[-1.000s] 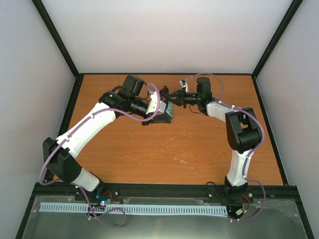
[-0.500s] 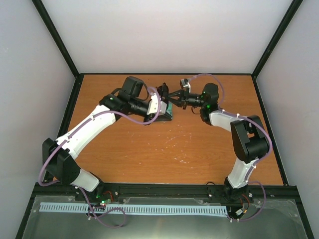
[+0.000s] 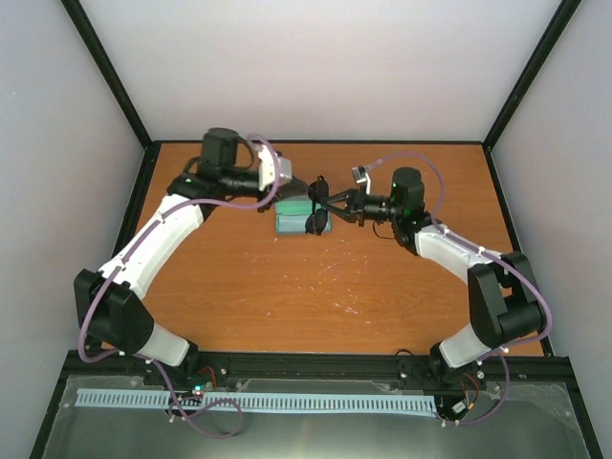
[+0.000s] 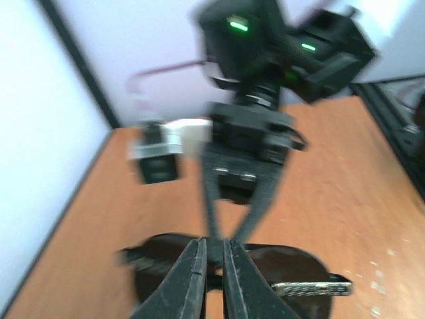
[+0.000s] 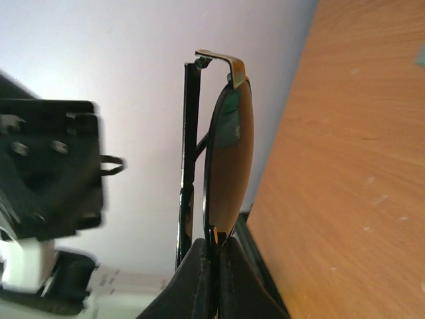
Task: Organize the sunglasses
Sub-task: Fold the sunglasses, then place the sunglasses in the sunglasses case.
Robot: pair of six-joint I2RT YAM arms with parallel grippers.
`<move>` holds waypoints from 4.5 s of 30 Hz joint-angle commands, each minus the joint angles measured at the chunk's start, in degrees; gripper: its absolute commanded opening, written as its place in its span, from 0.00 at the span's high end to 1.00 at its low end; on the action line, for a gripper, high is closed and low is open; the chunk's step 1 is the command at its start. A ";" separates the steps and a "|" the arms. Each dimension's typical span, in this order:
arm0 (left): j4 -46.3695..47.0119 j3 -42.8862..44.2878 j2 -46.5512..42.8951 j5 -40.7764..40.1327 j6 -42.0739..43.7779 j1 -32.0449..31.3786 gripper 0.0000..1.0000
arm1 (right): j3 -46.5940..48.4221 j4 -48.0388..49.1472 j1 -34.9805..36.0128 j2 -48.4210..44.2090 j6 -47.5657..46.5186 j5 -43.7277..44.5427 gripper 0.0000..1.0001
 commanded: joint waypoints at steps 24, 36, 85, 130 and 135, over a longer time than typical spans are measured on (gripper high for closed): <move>22.25 -7.88 -9.57 -5.68 -21.92 21.90 0.89 | -21.60 70.21 27.88 26.72 24.59 95.73 0.97; 22.34 -7.20 -7.26 -4.74 -22.17 26.72 0.88 | -14.89 70.11 28.05 32.82 23.03 99.84 0.97; 23.77 -9.70 -10.19 -5.50 -23.61 31.94 0.88 | -0.10 25.16 30.03 31.40 32.12 99.32 0.92; 24.45 -14.69 -10.59 -5.71 -18.23 32.44 0.85 | 12.41 -45.27 27.43 2.28 -74.83 64.59 0.63; 24.64 -15.61 -11.04 -5.67 -17.91 32.41 0.85 | 12.83 -45.18 27.92 6.01 -75.94 68.15 0.61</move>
